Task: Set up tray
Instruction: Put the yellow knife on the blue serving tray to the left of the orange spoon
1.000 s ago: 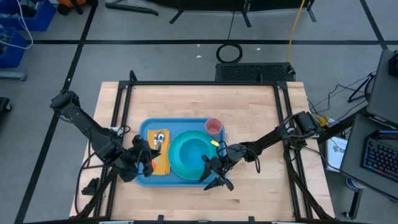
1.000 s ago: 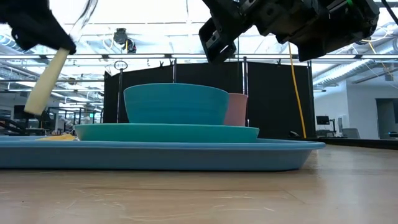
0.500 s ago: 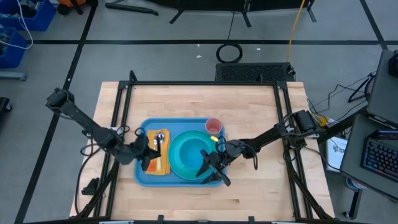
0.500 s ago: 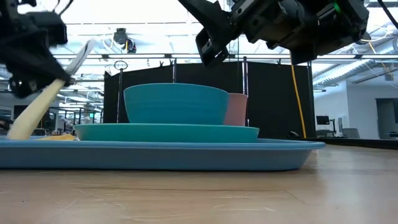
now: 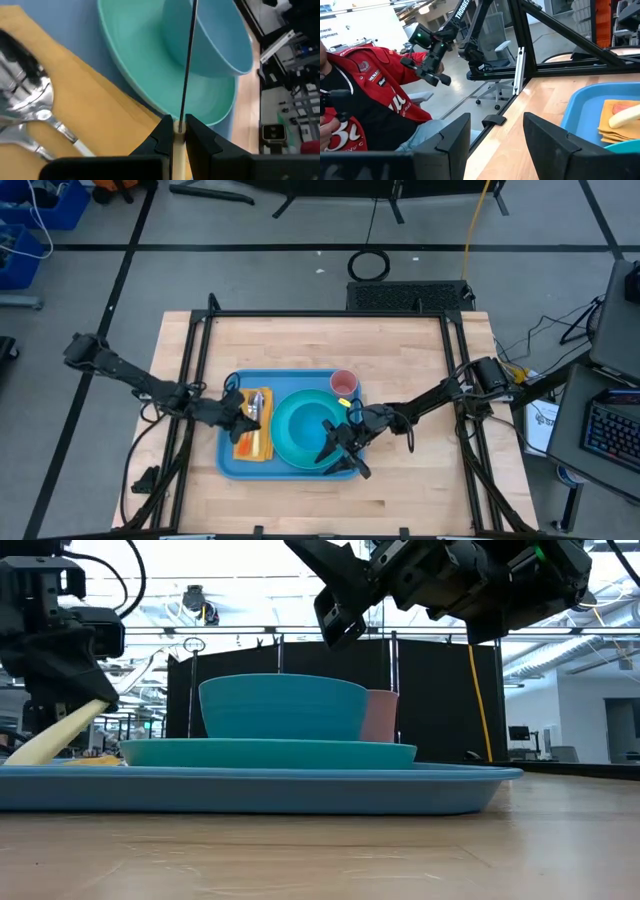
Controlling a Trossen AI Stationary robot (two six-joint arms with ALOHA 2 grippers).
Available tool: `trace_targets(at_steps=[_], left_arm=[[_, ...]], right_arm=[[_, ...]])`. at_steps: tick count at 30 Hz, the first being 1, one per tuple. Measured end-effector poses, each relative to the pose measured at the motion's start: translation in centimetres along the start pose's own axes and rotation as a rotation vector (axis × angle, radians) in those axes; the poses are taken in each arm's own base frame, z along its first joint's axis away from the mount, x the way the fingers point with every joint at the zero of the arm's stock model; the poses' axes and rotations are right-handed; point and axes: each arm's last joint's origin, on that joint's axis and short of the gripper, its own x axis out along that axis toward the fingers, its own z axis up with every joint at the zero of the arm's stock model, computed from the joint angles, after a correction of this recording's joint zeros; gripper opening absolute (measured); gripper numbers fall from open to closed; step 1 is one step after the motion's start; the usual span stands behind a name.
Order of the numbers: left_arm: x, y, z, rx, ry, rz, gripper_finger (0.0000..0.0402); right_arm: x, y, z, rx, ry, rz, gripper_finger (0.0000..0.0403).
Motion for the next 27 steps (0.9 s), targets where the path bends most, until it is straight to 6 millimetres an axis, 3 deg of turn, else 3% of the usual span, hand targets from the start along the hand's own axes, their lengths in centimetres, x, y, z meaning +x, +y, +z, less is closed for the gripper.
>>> trace_targets(at_steps=[8, 27], left_arm=[[0.2, 0.0, 1.5, -0.001, -0.027, -0.067, 0.0028], [1.0, 1.0, 1.6, -0.019, 0.041, -0.011, 0.0028]], right_arm=[[0.0, 0.0, 0.0, -0.01, 0.002, -0.001, 0.0171], [0.0, 0.0, 0.0, -0.014, 0.004, -0.001, 0.0171]])
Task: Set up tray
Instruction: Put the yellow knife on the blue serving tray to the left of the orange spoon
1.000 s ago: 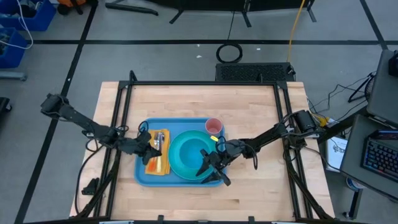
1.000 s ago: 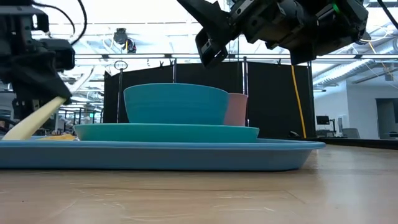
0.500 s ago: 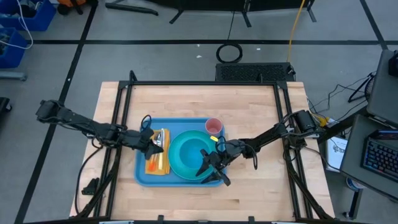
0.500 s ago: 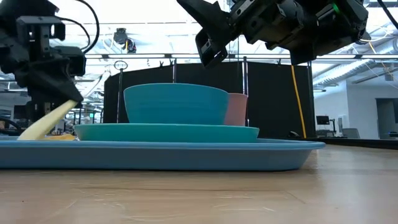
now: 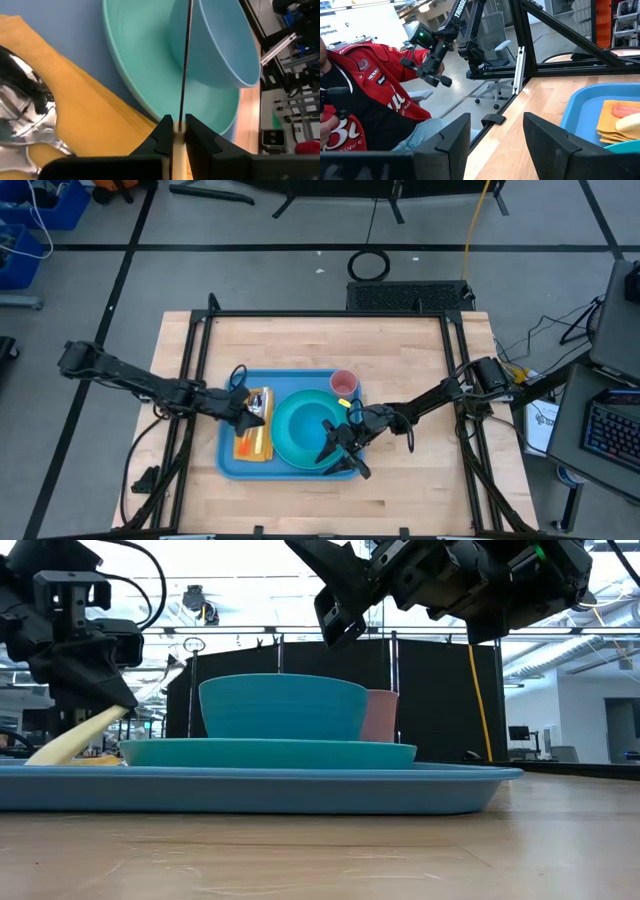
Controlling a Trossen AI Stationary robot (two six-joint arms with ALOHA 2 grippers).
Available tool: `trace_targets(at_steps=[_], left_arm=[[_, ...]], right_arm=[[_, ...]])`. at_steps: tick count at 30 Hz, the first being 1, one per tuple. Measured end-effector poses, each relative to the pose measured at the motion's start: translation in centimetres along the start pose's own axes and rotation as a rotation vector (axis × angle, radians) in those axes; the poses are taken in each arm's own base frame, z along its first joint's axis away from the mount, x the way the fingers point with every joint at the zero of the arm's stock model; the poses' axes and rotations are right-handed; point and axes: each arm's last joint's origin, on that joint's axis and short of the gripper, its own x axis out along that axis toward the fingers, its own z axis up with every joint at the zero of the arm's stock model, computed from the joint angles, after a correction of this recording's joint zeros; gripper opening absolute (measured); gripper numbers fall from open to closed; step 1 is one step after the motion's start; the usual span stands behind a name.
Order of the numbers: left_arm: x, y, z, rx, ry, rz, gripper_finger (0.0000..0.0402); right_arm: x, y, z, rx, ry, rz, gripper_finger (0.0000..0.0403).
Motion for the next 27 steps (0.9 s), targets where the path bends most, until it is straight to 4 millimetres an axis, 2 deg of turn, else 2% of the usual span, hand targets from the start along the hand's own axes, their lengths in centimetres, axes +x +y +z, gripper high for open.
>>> trace_targets(at_steps=[13, 27], left_arm=[[1.8, 0.4, -0.1, -0.016, -0.037, 0.069, 0.0028], [1.7, 0.5, 0.1, -0.084, -0.088, 0.09, 0.0028]], right_arm=[[0.0, 0.0, 0.0, 0.0, -0.001, -0.003, 0.0171], [0.0, 0.0, 0.0, 0.0, 0.0, -0.002, 0.0171]])
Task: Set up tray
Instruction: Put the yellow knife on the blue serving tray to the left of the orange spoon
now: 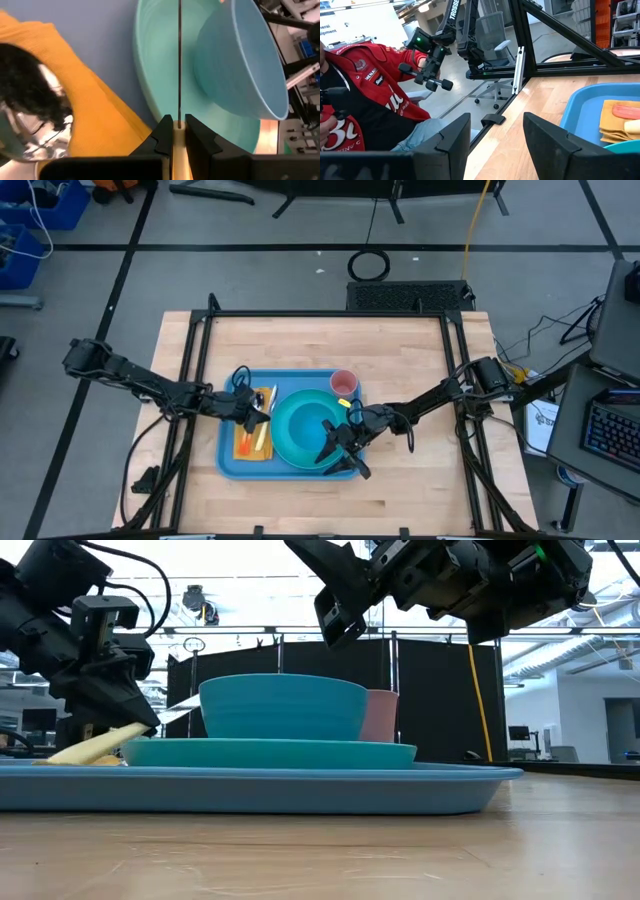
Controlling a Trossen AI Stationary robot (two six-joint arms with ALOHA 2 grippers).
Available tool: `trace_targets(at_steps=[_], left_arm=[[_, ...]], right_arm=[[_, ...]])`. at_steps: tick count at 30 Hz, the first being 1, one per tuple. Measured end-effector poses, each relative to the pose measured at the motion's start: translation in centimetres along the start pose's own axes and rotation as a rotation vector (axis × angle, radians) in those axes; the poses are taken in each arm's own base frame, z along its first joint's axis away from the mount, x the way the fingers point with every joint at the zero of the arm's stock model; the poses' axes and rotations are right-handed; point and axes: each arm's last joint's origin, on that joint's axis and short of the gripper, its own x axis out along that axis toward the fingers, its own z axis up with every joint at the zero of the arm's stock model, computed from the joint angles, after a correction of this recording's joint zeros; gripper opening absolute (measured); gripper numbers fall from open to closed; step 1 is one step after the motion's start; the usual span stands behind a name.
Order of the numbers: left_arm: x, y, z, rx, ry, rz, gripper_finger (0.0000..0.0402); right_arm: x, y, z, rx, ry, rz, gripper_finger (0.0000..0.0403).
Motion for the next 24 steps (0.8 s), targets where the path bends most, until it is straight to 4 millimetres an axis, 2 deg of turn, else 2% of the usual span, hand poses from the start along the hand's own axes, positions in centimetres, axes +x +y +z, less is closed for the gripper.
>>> trace_targets(at_steps=[24], left_arm=[[-0.07, -0.13, 0.0, -0.07, -0.01, -0.012, 0.0028]], right_arm=[[0.01, 0.02, -0.06, 0.002, 0.005, 0.002, 0.0171]])
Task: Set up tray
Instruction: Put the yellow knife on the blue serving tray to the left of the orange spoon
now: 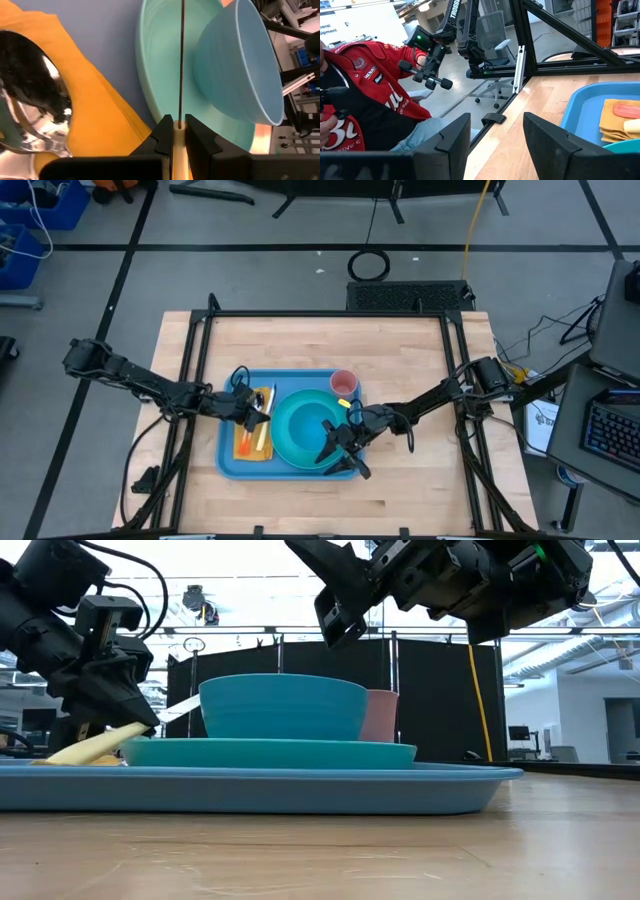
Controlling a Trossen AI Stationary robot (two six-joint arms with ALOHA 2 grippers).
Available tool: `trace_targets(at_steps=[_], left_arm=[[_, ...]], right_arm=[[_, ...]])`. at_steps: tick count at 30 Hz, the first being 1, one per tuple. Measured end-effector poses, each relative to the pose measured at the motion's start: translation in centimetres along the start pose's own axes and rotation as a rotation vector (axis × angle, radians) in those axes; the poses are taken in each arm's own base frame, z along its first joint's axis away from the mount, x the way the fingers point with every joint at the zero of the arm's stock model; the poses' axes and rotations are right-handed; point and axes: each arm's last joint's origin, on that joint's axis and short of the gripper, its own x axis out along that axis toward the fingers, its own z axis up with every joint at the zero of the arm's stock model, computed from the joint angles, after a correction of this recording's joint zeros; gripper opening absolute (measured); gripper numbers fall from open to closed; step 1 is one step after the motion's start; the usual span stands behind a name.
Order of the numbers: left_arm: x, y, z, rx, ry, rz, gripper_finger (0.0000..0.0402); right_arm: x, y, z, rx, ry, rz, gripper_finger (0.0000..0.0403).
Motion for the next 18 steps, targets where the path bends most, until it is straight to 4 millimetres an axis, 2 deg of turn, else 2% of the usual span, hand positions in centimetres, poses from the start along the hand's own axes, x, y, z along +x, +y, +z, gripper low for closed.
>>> trace_targets(at_steps=[9, 18], left_arm=[[-0.39, -0.45, 0.1, -0.032, 0.021, -0.057, 0.0028], [-0.45, -0.56, -0.76, -0.027, -0.015, -0.024, 0.0028]], right_arm=[[-0.01, -0.06, -0.14, 0.004, 0.014, -0.005, 0.0171], [0.0, -0.07, -0.17, 0.005, 0.017, -0.007, 0.0171]])
